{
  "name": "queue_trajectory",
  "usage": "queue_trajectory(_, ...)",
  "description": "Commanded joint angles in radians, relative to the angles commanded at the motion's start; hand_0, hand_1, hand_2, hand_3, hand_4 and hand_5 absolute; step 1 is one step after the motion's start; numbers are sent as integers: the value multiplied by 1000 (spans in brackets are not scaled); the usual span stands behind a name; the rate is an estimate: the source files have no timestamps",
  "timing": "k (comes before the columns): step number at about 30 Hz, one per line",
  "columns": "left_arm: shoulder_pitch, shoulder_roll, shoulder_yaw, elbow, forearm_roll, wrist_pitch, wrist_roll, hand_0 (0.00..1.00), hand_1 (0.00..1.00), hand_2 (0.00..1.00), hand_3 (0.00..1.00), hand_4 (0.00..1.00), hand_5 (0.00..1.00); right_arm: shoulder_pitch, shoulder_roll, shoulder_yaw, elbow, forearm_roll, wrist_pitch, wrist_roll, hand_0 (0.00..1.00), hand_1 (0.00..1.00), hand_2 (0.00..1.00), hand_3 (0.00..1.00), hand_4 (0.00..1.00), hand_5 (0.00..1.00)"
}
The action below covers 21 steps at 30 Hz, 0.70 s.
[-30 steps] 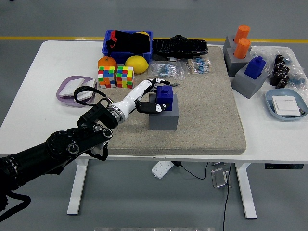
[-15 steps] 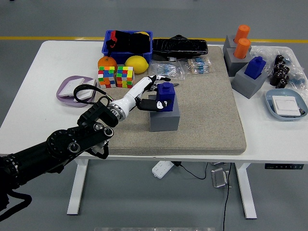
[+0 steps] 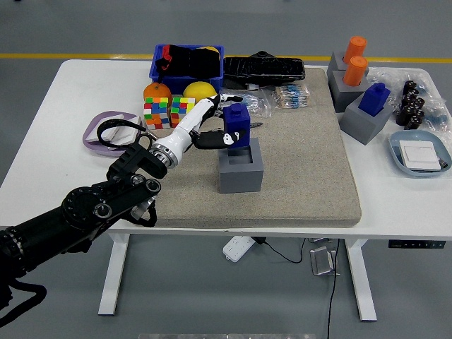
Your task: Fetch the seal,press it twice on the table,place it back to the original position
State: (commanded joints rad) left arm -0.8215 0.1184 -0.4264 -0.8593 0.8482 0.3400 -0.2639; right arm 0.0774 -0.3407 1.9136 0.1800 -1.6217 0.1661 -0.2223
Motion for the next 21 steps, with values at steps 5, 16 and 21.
queue_trajectory(5,27,17,-58,27,-10,18,-32,869,484,451,792,628,2,-3,0,4,0,-3,0,0,884,745,731,753,843,516)
queue_trajectory(16,104,52,-145,68,-13,53,-88,869,488,452,791,613,2,-5,2,17,0,-11,2,3,884,745,732,754,843,516)
queue_trajectory(21,147,61,-165,78,-18,64,-109,867,492,449,792,611,2,-7,5,22,0,-16,2,4,884,745,732,754,844,516)
